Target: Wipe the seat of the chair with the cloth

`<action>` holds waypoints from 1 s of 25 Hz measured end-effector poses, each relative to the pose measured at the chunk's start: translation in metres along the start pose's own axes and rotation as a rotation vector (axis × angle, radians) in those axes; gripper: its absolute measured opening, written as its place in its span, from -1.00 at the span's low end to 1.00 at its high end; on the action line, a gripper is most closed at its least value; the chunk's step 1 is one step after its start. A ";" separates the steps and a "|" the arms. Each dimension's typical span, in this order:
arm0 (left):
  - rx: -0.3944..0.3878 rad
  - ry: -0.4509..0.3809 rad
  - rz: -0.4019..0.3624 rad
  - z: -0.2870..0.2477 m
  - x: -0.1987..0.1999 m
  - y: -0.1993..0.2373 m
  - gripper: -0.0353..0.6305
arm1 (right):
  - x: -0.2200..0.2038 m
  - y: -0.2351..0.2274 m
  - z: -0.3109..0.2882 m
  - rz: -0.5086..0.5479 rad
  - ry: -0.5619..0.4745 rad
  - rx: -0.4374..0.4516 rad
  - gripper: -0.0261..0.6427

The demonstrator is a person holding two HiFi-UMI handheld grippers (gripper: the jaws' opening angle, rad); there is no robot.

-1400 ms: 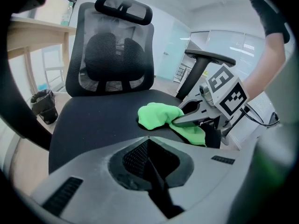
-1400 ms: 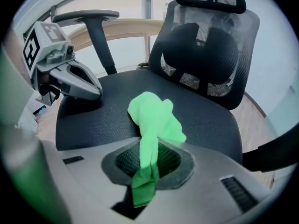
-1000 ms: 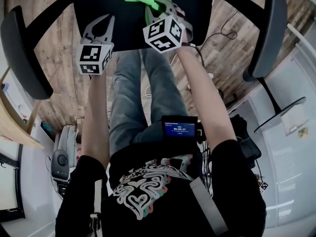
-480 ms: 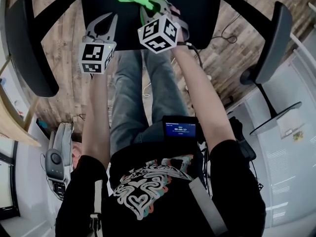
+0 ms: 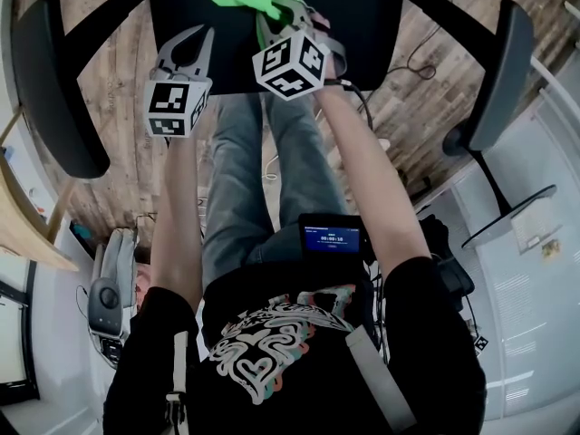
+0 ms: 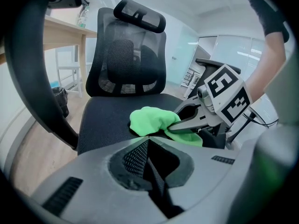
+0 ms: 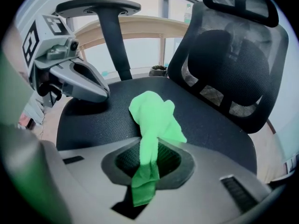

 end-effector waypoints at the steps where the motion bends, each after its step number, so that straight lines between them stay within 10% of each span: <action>1: -0.004 0.001 -0.005 -0.001 0.001 -0.001 -0.89 | 0.001 -0.001 0.001 -0.025 -0.006 -0.002 -0.73; 25: -0.022 -0.087 -0.072 0.004 0.063 -0.017 -0.89 | 0.022 -0.030 0.084 -0.147 -0.186 -0.128 -0.73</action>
Point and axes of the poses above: the fingertips, and each gripper's own axes: z backward along the fingers, y to its left, x out of its top, the point moved 8 cm from there along z, backward along the fingers, and after that the axes turned 9 degrees about -y, right-handed, at the moved point
